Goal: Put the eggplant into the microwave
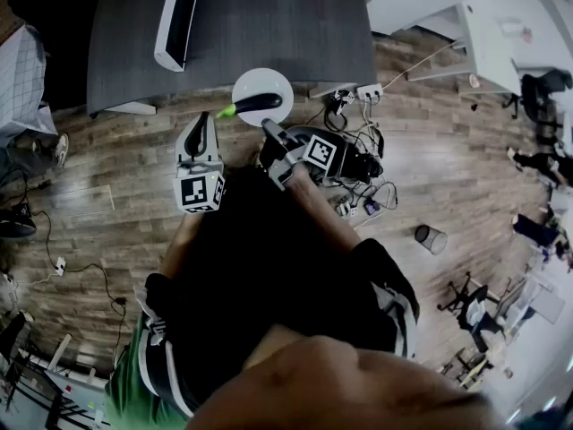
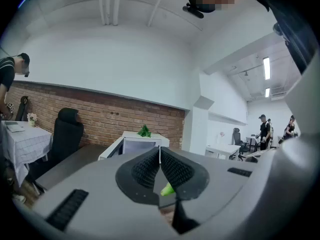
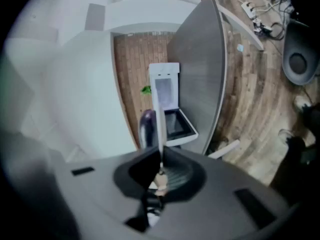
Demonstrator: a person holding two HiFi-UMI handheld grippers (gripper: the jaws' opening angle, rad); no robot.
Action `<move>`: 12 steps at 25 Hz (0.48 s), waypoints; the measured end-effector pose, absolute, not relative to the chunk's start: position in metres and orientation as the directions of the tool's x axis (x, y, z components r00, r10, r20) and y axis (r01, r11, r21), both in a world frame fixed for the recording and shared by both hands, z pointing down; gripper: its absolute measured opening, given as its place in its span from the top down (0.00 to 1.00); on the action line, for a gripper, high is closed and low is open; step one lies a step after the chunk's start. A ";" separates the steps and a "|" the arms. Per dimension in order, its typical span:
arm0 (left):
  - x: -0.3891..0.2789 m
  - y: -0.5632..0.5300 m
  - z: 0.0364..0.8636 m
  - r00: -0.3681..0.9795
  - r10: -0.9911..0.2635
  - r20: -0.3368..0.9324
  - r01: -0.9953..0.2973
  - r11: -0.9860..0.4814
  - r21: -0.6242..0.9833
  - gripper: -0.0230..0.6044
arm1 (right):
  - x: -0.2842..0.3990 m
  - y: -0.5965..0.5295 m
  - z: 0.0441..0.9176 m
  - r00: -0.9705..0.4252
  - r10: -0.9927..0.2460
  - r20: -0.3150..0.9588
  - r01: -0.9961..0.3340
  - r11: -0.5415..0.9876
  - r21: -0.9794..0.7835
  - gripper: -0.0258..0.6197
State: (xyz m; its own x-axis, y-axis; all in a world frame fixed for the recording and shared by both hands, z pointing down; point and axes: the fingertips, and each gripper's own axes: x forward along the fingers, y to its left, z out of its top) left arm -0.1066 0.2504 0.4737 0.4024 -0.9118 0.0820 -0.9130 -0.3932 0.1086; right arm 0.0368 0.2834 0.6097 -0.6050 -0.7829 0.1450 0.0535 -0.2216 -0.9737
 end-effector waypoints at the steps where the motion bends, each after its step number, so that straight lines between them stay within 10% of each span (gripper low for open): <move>1: -0.106 0.250 0.474 0.403 -0.912 0.081 -0.913 -0.394 0.108 0.90 | 0.037 0.282 0.609 -0.606 -0.783 0.142 0.056 -0.220 -0.974 0.90; 12: -0.104 0.248 0.472 0.400 -0.914 0.074 -0.914 -0.391 0.106 0.90 | 0.034 0.278 0.605 -0.618 -0.777 0.123 0.058 -0.201 -0.978 0.90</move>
